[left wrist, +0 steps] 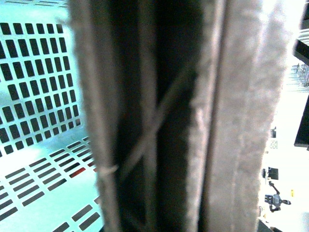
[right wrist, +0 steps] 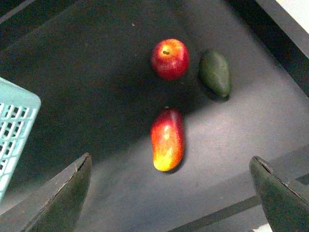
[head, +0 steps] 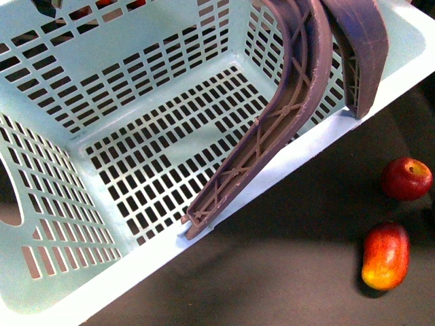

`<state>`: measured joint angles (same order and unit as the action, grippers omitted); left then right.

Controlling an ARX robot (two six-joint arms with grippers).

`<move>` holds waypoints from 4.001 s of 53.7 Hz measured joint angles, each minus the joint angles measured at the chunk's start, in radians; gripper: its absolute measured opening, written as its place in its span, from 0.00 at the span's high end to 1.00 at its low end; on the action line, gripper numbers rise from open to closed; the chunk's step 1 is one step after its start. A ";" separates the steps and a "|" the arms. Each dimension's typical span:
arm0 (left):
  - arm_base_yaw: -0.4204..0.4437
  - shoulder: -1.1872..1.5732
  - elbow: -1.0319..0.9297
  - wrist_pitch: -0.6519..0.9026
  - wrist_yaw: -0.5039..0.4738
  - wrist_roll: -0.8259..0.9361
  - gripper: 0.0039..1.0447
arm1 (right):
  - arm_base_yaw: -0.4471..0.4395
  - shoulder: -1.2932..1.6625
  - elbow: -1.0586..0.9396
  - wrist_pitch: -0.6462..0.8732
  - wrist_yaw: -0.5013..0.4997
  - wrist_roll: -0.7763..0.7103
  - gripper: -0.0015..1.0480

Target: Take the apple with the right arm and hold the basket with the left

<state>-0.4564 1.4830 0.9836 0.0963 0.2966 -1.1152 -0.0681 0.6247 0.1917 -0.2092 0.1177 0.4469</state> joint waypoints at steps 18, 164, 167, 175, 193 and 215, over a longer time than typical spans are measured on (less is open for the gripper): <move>0.000 0.000 0.000 0.000 -0.001 0.000 0.86 | -0.086 0.564 0.013 0.486 -0.034 -0.108 0.08; 0.000 0.000 0.000 0.000 -0.001 0.000 0.86 | -0.130 1.912 1.136 0.393 -0.157 -0.481 0.24; 0.000 0.000 0.000 0.000 -0.001 0.000 0.86 | -0.132 1.896 1.109 0.406 -0.161 -0.473 0.24; 0.000 0.000 0.000 0.000 -0.001 0.000 0.86 | -0.141 1.830 1.032 0.445 -0.161 -0.475 0.24; 0.000 0.000 0.000 0.000 -0.001 0.000 0.86 | -0.184 1.261 0.647 0.559 -0.272 -0.412 0.24; 0.000 0.000 0.000 0.000 0.000 0.000 0.86 | 0.011 0.632 0.494 0.377 -0.277 -0.272 0.24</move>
<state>-0.4564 1.4830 0.9836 0.0963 0.2962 -1.1152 -0.0570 1.2568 0.6861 0.1680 -0.1589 0.1749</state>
